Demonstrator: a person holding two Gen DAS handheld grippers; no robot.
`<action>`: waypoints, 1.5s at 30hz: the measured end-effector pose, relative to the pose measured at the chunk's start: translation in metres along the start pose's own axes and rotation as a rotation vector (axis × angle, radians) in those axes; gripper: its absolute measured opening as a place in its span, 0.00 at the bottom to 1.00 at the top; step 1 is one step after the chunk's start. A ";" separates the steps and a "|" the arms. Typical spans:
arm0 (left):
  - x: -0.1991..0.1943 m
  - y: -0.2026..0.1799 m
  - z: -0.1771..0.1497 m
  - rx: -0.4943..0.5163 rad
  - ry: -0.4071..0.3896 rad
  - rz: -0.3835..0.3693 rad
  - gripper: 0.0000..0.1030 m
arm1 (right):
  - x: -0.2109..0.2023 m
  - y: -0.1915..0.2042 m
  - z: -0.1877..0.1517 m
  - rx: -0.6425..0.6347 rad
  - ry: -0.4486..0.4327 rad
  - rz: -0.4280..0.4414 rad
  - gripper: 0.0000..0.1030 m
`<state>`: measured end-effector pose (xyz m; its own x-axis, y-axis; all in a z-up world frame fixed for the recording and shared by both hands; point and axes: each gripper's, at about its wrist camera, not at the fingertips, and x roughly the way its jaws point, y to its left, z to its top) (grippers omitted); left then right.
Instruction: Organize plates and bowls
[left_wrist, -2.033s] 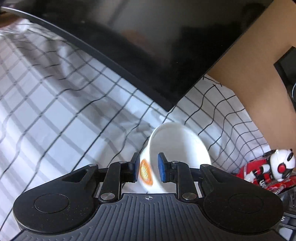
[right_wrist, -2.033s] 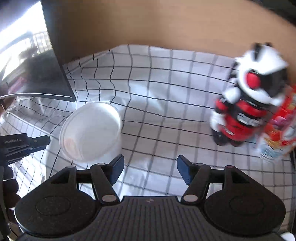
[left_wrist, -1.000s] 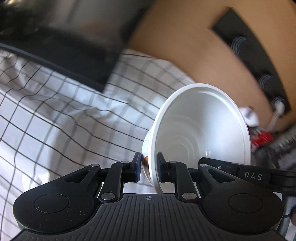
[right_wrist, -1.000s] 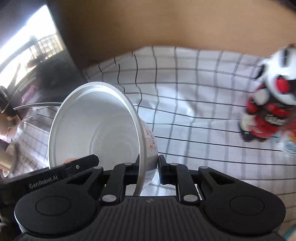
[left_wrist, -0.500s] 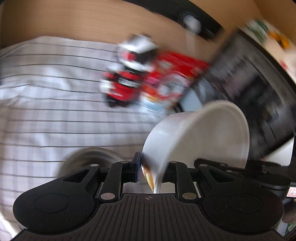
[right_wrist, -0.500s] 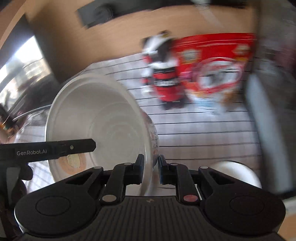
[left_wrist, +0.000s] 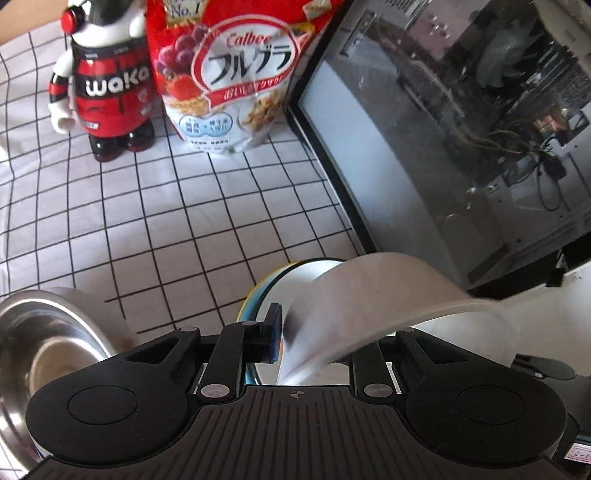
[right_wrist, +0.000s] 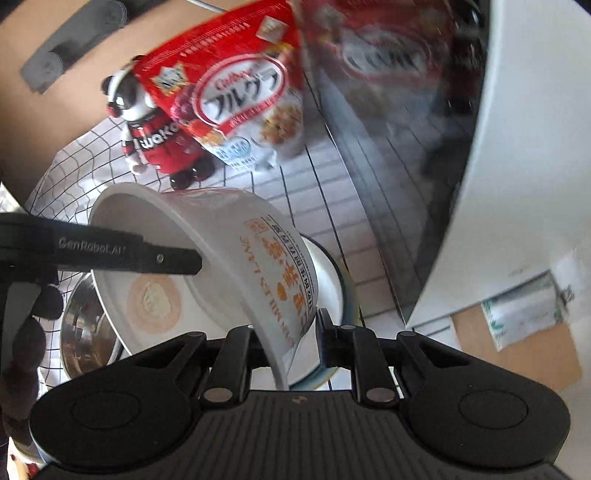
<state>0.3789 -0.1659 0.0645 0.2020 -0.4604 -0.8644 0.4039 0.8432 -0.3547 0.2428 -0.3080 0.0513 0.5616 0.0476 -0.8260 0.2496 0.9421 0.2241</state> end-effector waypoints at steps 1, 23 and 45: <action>0.003 -0.001 0.000 -0.003 0.010 -0.002 0.21 | 0.003 -0.003 0.000 0.013 0.005 -0.001 0.18; -0.001 0.002 -0.001 0.054 -0.028 0.071 0.23 | 0.005 -0.028 0.002 0.074 -0.015 -0.009 0.35; 0.025 0.008 -0.005 0.166 0.023 0.079 0.28 | 0.011 -0.028 -0.018 0.178 -0.009 -0.091 0.51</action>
<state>0.3826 -0.1692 0.0382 0.2198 -0.3862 -0.8959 0.5299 0.8183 -0.2227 0.2278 -0.3279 0.0270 0.5369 -0.0386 -0.8428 0.4346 0.8688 0.2371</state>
